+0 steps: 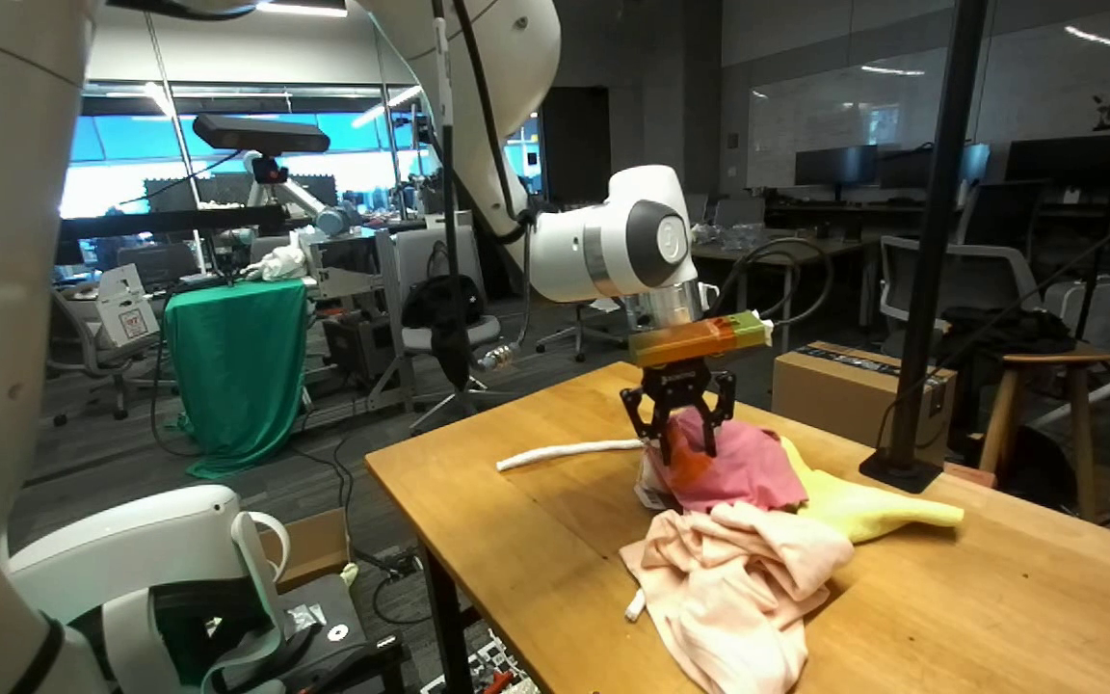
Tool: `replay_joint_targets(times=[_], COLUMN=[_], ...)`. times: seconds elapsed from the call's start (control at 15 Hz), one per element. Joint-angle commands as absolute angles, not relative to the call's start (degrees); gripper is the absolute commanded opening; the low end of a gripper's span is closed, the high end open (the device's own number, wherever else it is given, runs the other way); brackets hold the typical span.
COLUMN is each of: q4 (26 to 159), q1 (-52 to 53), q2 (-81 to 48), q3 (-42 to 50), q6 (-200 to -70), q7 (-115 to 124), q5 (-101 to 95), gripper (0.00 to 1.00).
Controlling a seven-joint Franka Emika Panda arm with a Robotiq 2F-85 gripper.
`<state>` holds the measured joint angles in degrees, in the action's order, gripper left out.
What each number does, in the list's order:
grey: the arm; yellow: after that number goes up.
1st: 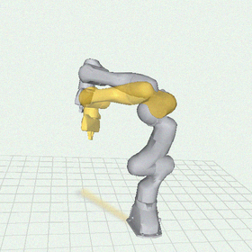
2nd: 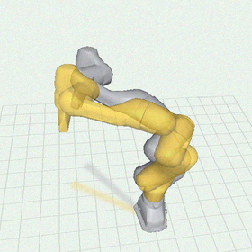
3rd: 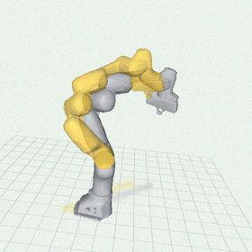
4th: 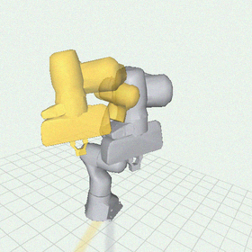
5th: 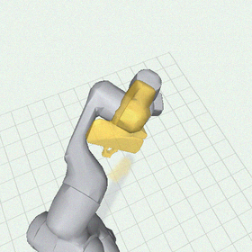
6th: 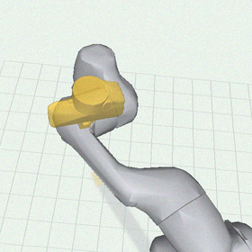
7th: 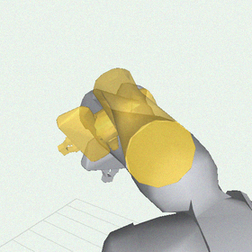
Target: Spread the clothes and the objects across on the table
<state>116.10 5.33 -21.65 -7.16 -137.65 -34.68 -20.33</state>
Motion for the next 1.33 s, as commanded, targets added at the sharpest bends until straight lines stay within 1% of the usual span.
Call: replay_joint_targets(times=[0.0,0.07,0.2,0.27,0.4,0.53,1.27], q4=[115.7,115.9,116.1,116.1,116.2,116.3,118.1], q1=[6.0,6.1,6.3,6.4,6.6,6.7,6.9], q2=[-21.7,-21.6,-21.4,-21.3,-20.6,-19.6,-10.2], q3=[-6.4,-6.4,-6.2,-6.2,-6.0,-6.0,-4.0], q6=[-138.8,-138.7,-138.6,-138.6,-138.5,-138.2,-140.8], q7=[-31.9,-31.4,-29.6,-29.0,-26.9,-25.0,-12.3], q5=[-22.7,-23.1,-24.1,-24.5,-25.7,-26.3,-31.8], gripper=[0.31,0.22,0.08,0.04,0.0,0.04,0.02])
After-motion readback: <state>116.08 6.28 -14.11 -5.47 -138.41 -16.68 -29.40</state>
